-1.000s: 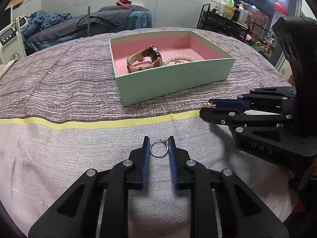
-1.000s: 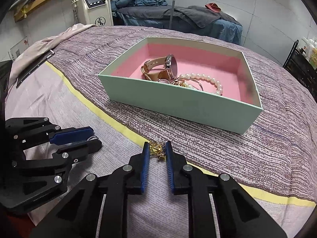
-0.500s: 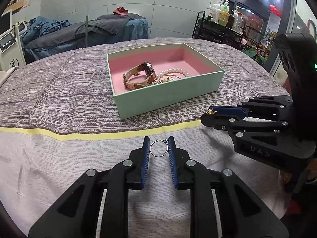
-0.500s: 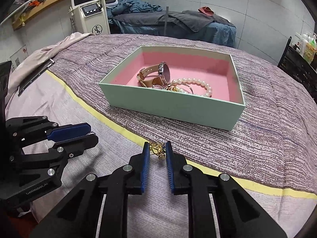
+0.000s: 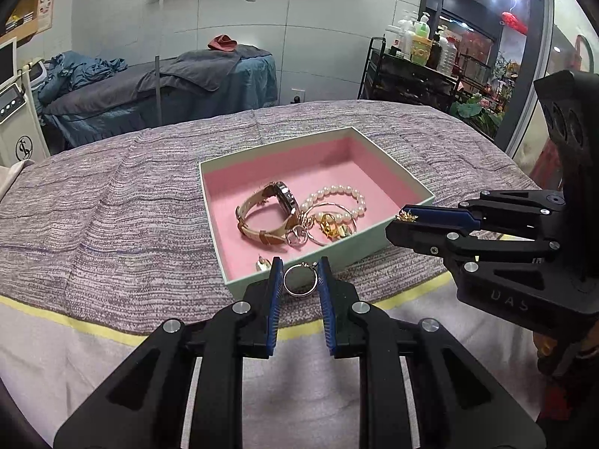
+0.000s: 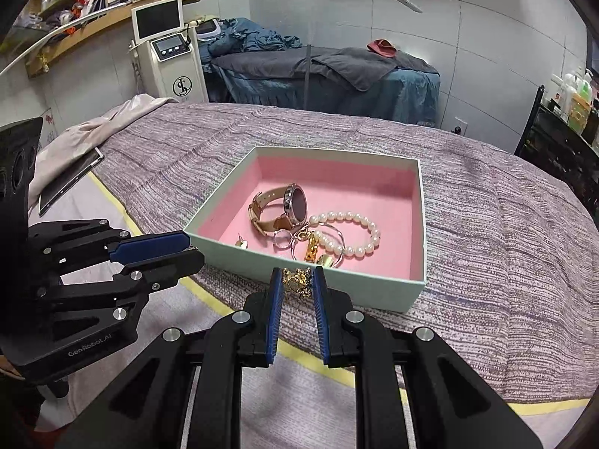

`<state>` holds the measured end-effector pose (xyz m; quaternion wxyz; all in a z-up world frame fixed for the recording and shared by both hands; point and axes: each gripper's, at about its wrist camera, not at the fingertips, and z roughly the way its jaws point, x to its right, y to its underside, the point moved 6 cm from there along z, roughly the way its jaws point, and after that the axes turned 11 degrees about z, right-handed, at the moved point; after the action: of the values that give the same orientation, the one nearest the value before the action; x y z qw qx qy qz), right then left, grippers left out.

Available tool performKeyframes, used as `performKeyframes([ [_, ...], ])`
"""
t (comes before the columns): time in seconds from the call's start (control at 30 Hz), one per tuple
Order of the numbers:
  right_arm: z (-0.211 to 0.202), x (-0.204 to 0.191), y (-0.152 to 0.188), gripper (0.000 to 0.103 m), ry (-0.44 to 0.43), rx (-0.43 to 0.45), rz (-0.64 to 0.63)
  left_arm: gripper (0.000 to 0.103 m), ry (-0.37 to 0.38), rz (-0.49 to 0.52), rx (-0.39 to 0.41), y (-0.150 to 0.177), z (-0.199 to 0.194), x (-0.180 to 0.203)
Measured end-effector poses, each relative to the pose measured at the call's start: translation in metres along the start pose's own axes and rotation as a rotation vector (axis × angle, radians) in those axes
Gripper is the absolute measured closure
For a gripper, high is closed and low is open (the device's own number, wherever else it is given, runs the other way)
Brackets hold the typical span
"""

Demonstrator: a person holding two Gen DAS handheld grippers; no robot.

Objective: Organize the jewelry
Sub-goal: 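Carry silver ring and flower earring into the pink box and open both tools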

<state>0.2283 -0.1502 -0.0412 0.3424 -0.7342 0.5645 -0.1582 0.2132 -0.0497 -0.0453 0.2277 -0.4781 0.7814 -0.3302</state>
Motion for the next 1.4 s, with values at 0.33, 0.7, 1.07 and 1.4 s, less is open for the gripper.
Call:
performKeyframes([
  [0.33,0.022,0.006,-0.027,0.087,0.032,0.008,-0.001,0.084,0.011,-0.033,-0.049,-0.024,0.043,-0.017],
  [0.7,0.056,0.017,-0.026,0.087,0.071,-0.04,0.014,0.084,0.017,-0.023,-0.083,-0.024,0.069,-0.018],
  [1.07,0.062,0.02,-0.022,0.087,0.085,-0.042,0.009,0.083,0.007,0.012,-0.083,-0.022,0.072,-0.012],
  [1.4,0.056,0.019,-0.026,0.074,0.085,-0.009,-0.005,0.081,-0.033,0.017,-0.054,-0.022,0.056,-0.019],
])
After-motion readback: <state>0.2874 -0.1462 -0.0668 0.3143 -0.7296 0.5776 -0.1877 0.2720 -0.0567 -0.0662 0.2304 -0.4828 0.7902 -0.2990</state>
